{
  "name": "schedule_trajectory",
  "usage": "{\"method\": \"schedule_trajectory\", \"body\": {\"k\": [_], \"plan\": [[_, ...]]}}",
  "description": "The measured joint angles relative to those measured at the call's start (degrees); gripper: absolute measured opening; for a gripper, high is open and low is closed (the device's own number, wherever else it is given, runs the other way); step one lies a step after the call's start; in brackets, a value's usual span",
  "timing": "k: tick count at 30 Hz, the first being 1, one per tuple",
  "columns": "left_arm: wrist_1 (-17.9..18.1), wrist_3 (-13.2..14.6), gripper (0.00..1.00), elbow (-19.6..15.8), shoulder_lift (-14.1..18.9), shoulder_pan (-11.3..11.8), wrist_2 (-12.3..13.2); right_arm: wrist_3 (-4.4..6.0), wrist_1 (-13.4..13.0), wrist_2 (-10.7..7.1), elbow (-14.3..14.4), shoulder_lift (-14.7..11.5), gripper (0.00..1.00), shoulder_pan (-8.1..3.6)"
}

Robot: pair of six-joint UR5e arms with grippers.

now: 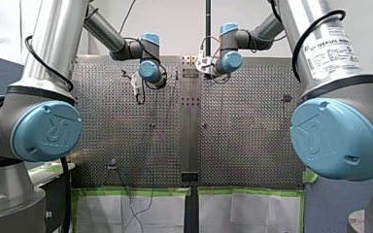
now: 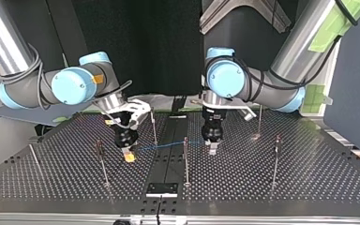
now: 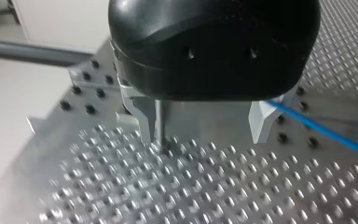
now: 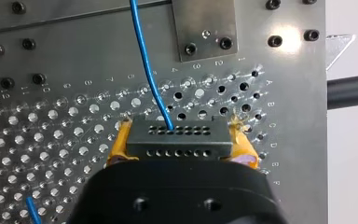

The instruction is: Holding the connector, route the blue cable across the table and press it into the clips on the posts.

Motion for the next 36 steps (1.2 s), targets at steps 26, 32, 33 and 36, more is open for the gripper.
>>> {"method": "schedule_trajectory", "body": {"k": [26,32,33,36], "plan": [[1.79,0.25,1.00,-7.57,10.07,-7.78,-0.98,-0.15,2.69,-0.09,0.00,-1.54,0.00,0.18],[0.62,1.16,1.00,-4.83,7.87,-10.65,-3.83,-0.15,2.73,-0.13,0.01,-2.67,0.00,0.02],[0.13,1.36,1.00,-4.26,7.31,-11.23,-4.40,-0.15,2.75,-0.14,0.03,-2.85,0.00,-0.01],[-0.56,1.58,1.00,-2.91,5.98,-12.57,-5.72,-0.15,2.78,-0.13,0.07,-3.33,0.00,-0.08]]}}
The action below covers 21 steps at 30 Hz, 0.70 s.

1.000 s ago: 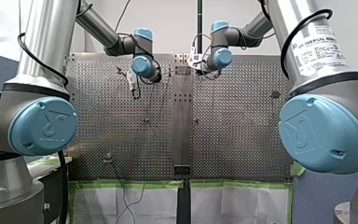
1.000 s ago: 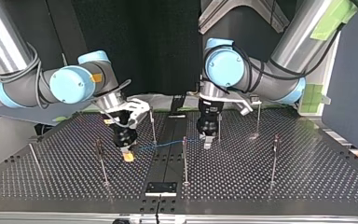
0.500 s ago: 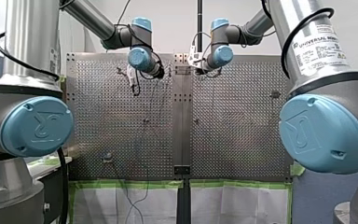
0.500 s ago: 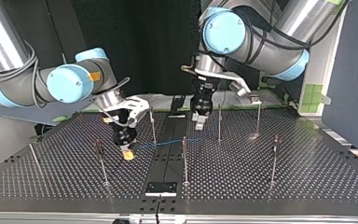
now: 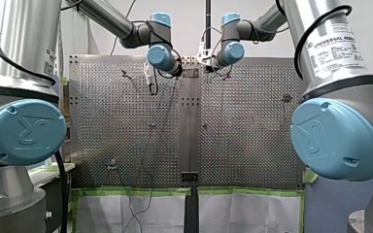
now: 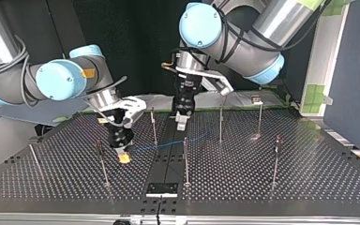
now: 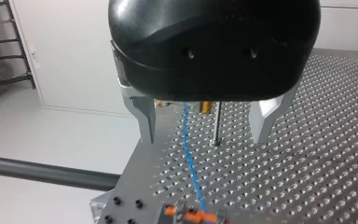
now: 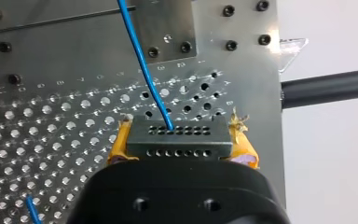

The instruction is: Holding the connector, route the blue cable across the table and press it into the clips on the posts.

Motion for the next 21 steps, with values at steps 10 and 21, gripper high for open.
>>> {"method": "schedule_trajectory", "body": {"k": [10,21], "plan": [[-0.61,0.00,1.00,4.51,-3.51,-1.41,-1.55,0.00,-0.05,0.03,0.14,-0.15,0.00,-0.03],[-3.15,0.23,1.00,9.65,-8.08,-1.34,-3.22,-0.15,-0.03,-0.03,0.27,-0.16,0.00,0.12]]}}
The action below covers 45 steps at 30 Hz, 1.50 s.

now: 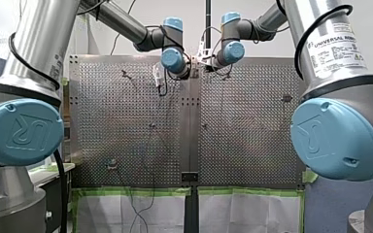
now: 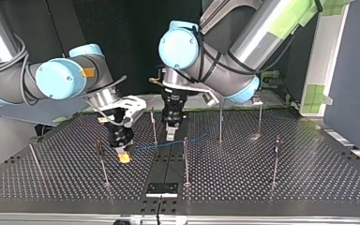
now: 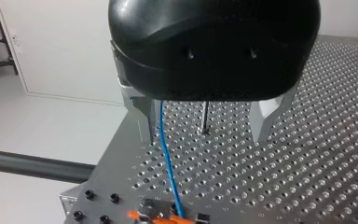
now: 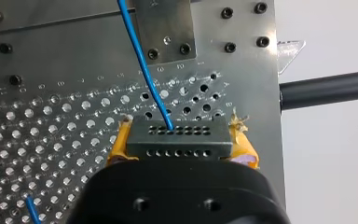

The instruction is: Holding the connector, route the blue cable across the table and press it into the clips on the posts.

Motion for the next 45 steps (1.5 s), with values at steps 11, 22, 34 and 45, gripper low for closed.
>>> {"method": "schedule_trajectory", "body": {"k": [11,22,34,45], "plan": [[0.89,0.03,1.00,5.50,-3.33,0.74,-0.63,-0.14,-0.02,0.04,0.01,0.00,0.00,0.10],[-0.20,0.59,1.00,10.98,-6.43,0.83,0.01,-0.20,-0.02,-0.02,0.01,0.01,0.00,0.11],[-1.75,0.79,0.94,14.46,-10.64,0.55,-1.77,-0.20,-0.02,-0.10,0.01,0.05,0.00,0.02],[-2.13,1.21,0.03,14.51,-10.77,-0.18,-2.38,-0.27,0.00,-0.07,0.24,0.08,0.00,-0.12]]}}
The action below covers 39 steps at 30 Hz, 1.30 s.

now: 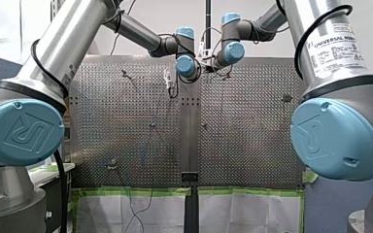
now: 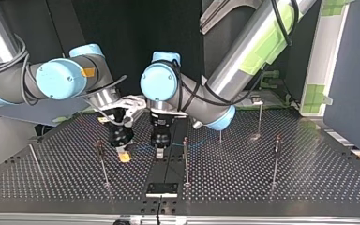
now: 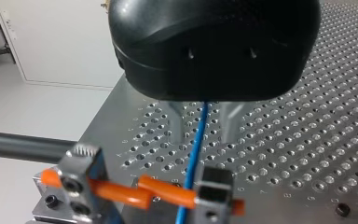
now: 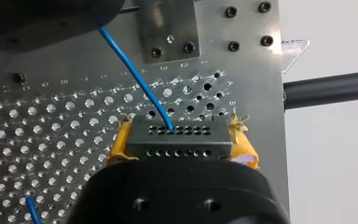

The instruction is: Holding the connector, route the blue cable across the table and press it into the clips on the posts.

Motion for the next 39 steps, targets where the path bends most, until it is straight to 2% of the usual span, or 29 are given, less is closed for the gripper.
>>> {"method": "schedule_trajectory", "body": {"k": [2,12,20,30,39], "plan": [[-0.20,-0.04,0.00,0.00,0.00,-0.04,-0.31,-0.01,0.00,0.02,0.17,0.01,0.00,-0.06],[-0.61,-0.49,0.00,-2.00,0.03,-0.25,-4.63,-0.02,-0.02,0.11,1.47,0.03,0.00,-0.21],[-0.14,-0.64,0.00,-5.09,0.29,-0.96,-5.20,0.00,-0.05,0.15,2.94,0.00,0.00,-0.29],[4.68,-0.64,0.00,-10.15,0.68,-2.79,-5.03,0.00,-0.55,0.55,5.97,0.06,0.00,-0.37],[9.62,-0.91,0.00,-15.06,0.63,-3.15,-4.91,0.95,-4.24,0.60,10.23,0.12,0.00,-1.43]]}}
